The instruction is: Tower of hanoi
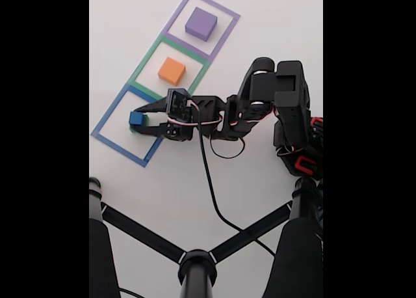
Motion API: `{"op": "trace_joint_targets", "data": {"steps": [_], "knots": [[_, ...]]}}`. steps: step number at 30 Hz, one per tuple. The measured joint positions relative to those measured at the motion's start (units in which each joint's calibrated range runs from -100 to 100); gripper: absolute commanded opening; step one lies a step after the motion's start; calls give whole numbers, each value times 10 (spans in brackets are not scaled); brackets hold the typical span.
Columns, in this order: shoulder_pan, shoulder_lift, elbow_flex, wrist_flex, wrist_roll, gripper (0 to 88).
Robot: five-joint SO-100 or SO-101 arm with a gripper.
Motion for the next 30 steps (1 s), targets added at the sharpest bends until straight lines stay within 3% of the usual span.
{"op": "trace_joint_targets", "data": {"steps": [17,23,30], "knots": [[0,-51,3,26,0,44],[0,-205,3,188,6,44],[25,-395,-65,506,6,45]]}}
